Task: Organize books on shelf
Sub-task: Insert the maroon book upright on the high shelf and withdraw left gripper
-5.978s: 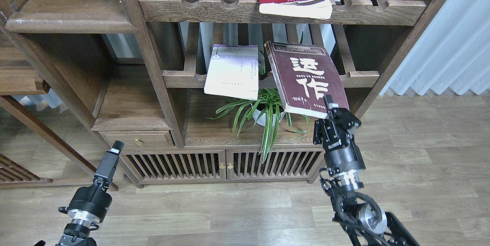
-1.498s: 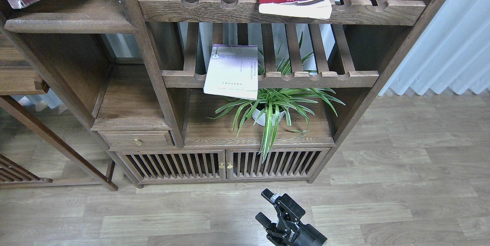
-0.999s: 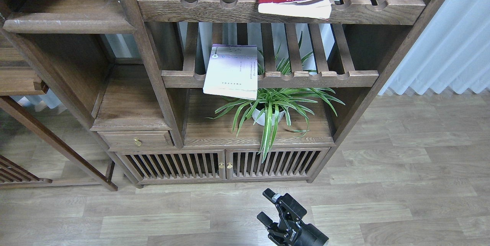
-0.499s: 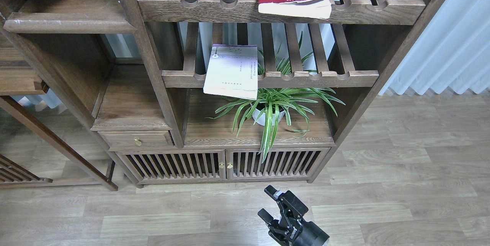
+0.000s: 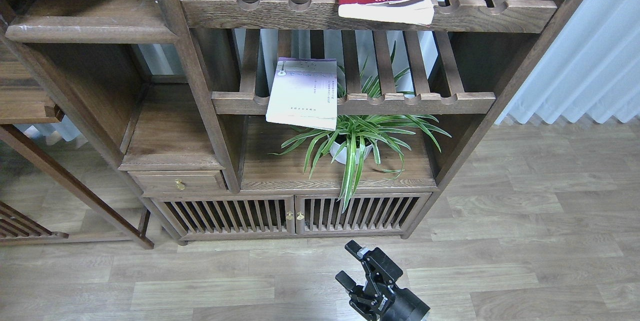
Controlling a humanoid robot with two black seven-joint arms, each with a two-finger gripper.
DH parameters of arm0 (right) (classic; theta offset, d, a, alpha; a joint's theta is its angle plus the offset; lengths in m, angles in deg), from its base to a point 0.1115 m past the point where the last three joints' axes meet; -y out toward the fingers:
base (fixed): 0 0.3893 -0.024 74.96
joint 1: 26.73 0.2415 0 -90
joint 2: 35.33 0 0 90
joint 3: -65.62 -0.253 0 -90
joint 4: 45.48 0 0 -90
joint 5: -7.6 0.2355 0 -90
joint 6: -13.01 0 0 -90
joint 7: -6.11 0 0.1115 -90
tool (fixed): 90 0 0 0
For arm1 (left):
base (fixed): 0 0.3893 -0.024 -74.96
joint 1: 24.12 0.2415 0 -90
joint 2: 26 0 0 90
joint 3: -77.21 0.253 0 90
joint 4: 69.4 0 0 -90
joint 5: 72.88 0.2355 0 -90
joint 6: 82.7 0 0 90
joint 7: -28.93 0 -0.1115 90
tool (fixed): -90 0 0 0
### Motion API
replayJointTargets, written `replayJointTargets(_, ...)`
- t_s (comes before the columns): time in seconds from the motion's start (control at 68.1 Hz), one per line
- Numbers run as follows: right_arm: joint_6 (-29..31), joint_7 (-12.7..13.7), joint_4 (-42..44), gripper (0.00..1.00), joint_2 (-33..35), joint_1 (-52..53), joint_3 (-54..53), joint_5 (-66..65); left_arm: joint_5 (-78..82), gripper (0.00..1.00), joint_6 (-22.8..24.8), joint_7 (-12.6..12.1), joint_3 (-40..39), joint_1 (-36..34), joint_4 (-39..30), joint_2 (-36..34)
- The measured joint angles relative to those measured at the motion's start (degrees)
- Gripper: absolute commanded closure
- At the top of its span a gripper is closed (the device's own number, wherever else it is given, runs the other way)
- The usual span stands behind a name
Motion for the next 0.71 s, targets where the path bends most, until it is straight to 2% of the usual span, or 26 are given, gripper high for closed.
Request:
replayJointTargets(0.191,0.0,0.0,-0.2,0.00,2.2,0.3,-0.3,0.1,-3.4,0.94,0.0,-1.8,1.2,-0.6,-0.3,-0.1)
replayJointTargets(0.382,0.0,0.0,-0.3,0.00,2.7,0.5,-0.7,0.1,-4.0,0.93,0.0,-1.8,1.5,-3.1,-1.9,1.1)
replayJointTargets(0.485,0.0,0.0,-0.3,0.00,2.8,0.5,-1.2,0.2,-4.0,0.94,0.0,-0.7,1.6,-3.3,-2.7,1.6)
replayJointTargets(0.543,0.0,0.0,-0.3,0.00,2.8,0.5,-1.6,0.4,-3.8,0.94,-0.4,2.0,2.1,-3.3,-2.7,1.6)
replayJointTargets(0.705,0.0,0.1,-0.2,0.00,2.9,0.5,-2.0,1.2,-3.3,0.94,-5.0,16.1,11.5,-3.1,-2.0,0.5)
